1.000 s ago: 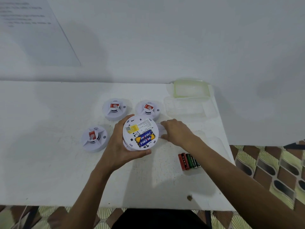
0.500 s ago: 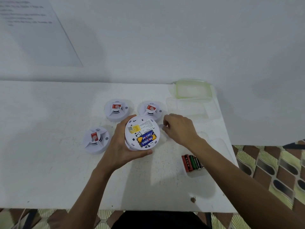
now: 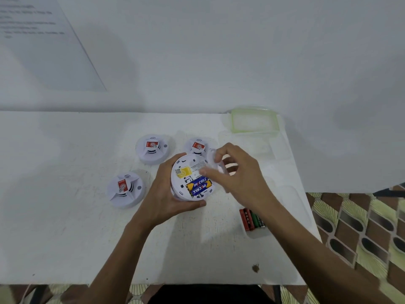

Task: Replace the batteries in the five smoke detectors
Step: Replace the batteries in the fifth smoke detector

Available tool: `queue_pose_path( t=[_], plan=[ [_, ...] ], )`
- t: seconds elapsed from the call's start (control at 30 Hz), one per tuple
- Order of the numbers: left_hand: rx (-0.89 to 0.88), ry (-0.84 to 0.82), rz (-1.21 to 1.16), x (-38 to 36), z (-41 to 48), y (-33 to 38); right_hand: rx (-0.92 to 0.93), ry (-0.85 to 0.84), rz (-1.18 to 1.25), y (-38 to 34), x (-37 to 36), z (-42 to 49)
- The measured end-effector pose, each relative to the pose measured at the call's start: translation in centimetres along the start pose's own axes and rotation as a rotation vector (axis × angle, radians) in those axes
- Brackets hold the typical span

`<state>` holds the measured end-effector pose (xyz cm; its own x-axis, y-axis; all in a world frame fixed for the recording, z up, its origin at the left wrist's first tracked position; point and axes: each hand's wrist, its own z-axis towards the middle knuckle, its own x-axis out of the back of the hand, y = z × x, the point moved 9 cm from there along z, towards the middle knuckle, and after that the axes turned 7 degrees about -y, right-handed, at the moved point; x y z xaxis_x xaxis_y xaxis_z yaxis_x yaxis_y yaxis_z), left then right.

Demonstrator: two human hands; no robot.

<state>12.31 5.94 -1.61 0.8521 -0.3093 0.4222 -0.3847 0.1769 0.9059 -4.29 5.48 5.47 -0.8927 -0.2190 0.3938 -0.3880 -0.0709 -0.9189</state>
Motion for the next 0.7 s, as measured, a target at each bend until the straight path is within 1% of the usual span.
queue_pose_path(
  t=[0.1,0.23,0.43,0.7],
  plan=[
    [-0.030,0.003,0.035,-0.2,0.1,0.7,0.075,0.085,-0.237,-1.0,-1.0,-0.6],
    [-0.102,0.003,0.061,-0.4,0.2,3.0,0.164,0.175,-0.406,-1.5,-2.4,-1.1],
    [-0.185,0.027,0.094,-0.2,0.1,5.5,0.172,0.127,-0.445,-1.1,-3.5,-1.7],
    [-0.175,0.029,0.113,-0.6,0.3,4.4,0.135,0.069,-0.406,-0.6,-3.1,-1.7]
  ],
)
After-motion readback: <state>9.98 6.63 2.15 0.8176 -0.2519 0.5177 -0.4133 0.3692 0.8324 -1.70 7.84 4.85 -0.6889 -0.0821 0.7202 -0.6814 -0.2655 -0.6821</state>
